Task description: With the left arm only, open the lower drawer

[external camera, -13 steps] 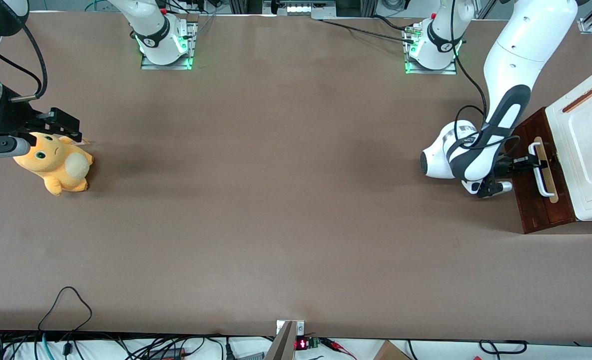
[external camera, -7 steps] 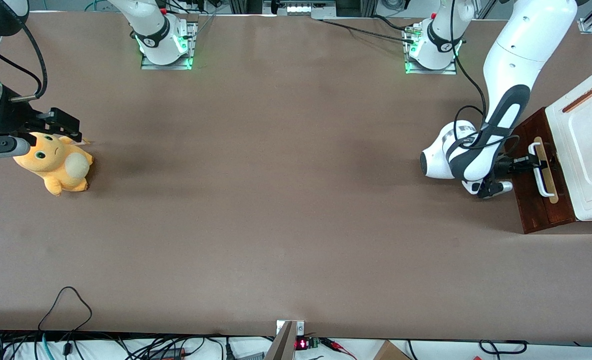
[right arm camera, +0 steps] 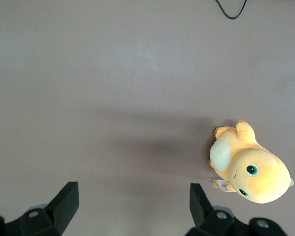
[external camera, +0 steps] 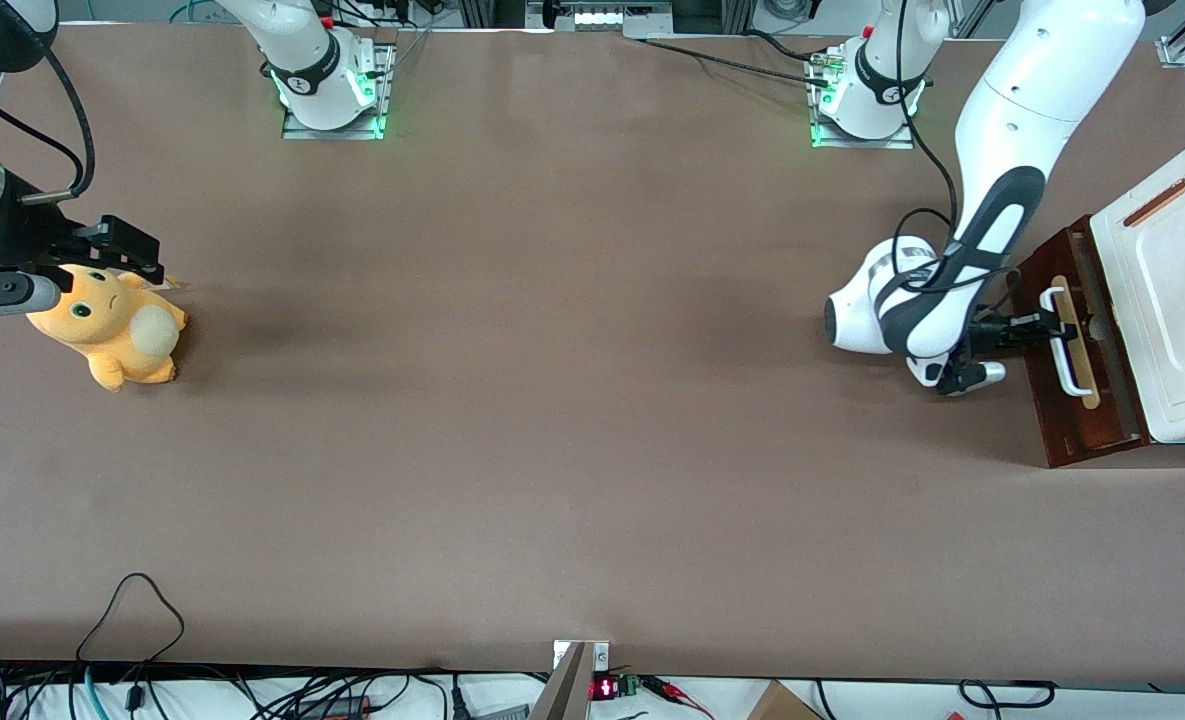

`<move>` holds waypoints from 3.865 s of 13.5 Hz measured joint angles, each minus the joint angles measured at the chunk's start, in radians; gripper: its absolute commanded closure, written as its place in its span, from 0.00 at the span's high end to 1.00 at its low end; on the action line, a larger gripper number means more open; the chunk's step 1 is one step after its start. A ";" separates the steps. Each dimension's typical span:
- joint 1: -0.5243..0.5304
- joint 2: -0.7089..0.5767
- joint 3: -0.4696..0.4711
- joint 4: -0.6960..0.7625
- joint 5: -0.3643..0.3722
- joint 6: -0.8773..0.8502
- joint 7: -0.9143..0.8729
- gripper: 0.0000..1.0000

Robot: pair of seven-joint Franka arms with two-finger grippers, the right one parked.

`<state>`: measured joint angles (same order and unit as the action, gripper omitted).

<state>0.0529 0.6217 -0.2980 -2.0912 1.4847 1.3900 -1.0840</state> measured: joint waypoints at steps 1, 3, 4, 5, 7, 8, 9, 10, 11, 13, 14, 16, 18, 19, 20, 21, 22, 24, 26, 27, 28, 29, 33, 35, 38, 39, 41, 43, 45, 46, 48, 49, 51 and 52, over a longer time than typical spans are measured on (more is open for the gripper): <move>-0.010 0.000 -0.011 -0.001 -0.004 -0.005 -0.001 0.06; -0.027 0.000 -0.028 -0.002 -0.011 -0.012 -0.002 0.08; -0.030 0.000 -0.039 -0.002 -0.013 -0.015 -0.002 0.08; -0.031 0.000 -0.049 -0.002 -0.014 -0.017 -0.003 0.08; -0.033 0.000 -0.063 -0.002 -0.015 -0.021 -0.003 0.08; -0.034 0.000 -0.069 -0.002 -0.016 -0.022 -0.003 0.08; -0.035 0.000 -0.076 -0.001 -0.016 -0.024 -0.004 0.13; -0.037 0.000 -0.083 -0.001 -0.017 -0.025 -0.004 0.23; -0.040 0.000 -0.087 -0.001 -0.018 -0.026 -0.004 0.30; -0.053 0.003 -0.107 0.011 -0.005 0.013 0.013 0.41; -0.067 0.003 -0.115 0.019 -0.005 0.022 0.018 0.44; -0.083 0.004 -0.120 0.024 -0.005 0.026 0.024 0.89; -0.082 0.004 -0.120 0.025 -0.005 0.026 0.024 1.00; -0.080 0.004 -0.119 0.028 -0.005 0.026 0.026 1.00; -0.077 0.003 -0.119 0.035 -0.006 0.026 0.031 1.00; -0.076 0.001 -0.119 0.048 -0.018 0.027 0.034 1.00; -0.076 -0.003 -0.121 0.073 -0.054 0.035 0.036 1.00; -0.076 -0.027 -0.133 0.156 -0.195 0.076 0.083 1.00; -0.075 -0.073 -0.137 0.252 -0.353 0.112 0.177 1.00; -0.068 -0.104 -0.137 0.298 -0.431 0.129 0.236 1.00; -0.056 -0.135 -0.137 0.337 -0.503 0.147 0.297 1.00; -0.040 -0.167 -0.137 0.369 -0.575 0.157 0.358 1.00; 0.006 -0.287 -0.104 0.484 -0.903 0.170 0.608 1.00; 0.007 -0.354 -0.042 0.521 -1.123 0.170 0.701 1.00; 0.010 -0.445 0.078 0.532 -1.351 0.175 0.862 1.00; 0.011 -0.467 0.111 0.531 -1.395 0.191 0.914 1.00; 0.013 -0.506 0.147 0.528 -1.426 0.202 0.974 1.00; 0.013 -0.534 0.150 0.518 -1.426 0.202 0.991 1.00; 0.012 -0.551 0.151 0.509 -1.426 0.204 1.025 1.00; 0.012 -0.554 0.153 0.506 -1.427 0.210 1.049 1.00; 0.012 -0.556 0.158 0.500 -1.431 0.226 1.086 1.00; 0.012 -0.561 0.161 0.492 -1.432 0.238 1.097 1.00; 0.012 -0.573 0.173 0.470 -1.436 0.261 1.120 1.00; 0.012 -0.577 0.181 0.464 -1.454 0.264 1.129 1.00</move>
<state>0.0651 0.0447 -0.1169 -1.6274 0.0310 1.6545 0.0446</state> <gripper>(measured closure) 0.000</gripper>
